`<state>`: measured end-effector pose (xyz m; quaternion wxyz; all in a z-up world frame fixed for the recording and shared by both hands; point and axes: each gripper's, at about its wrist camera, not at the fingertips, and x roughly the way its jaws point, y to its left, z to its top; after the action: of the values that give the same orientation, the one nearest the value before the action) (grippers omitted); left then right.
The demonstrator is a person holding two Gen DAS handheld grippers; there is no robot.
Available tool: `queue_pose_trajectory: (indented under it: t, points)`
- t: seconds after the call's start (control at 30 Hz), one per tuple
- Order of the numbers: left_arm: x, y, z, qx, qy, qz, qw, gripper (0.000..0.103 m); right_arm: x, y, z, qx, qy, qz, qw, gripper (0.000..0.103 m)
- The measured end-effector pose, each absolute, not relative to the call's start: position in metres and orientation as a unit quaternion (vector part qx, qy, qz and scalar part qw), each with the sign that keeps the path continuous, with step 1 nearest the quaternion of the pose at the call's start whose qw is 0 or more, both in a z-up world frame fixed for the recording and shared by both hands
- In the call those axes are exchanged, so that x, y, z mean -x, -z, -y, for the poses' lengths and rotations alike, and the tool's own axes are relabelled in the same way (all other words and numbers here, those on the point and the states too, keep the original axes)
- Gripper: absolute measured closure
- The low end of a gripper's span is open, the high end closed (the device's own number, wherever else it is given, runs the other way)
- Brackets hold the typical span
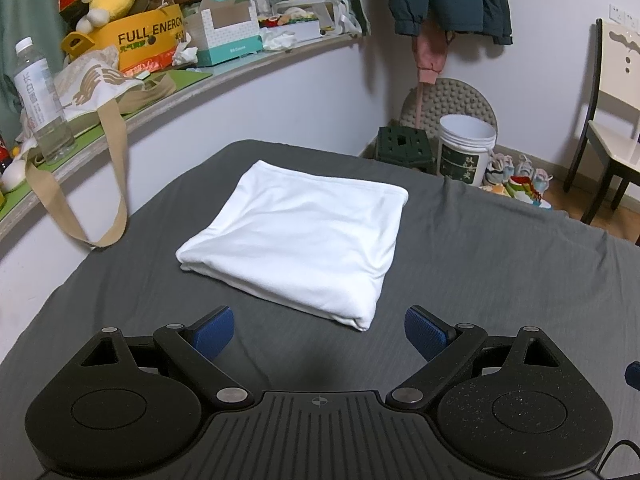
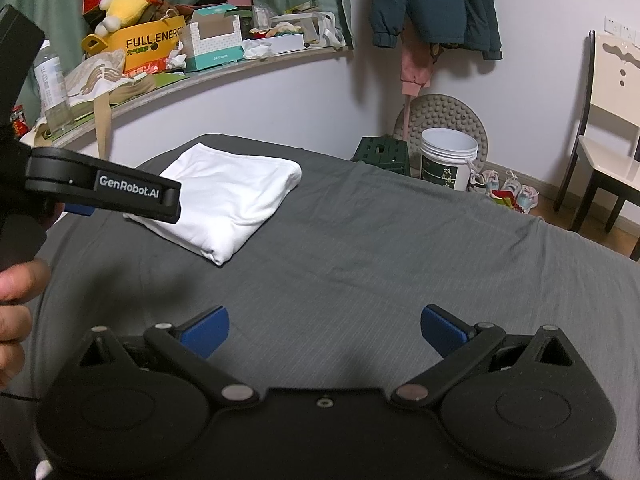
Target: Fold clothes
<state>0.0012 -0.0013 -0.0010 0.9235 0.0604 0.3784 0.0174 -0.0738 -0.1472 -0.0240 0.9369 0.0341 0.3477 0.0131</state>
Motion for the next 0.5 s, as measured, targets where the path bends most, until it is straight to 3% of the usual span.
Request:
queue_pose_trajectory:
  t: [0.5]
  points:
    - [-0.0001,0.0037,0.005,-0.064,-0.013,-0.38,0.923,0.01,0.0747,0.0247,0.1484,-0.038,-0.01,-0.348,0.937,0.0]
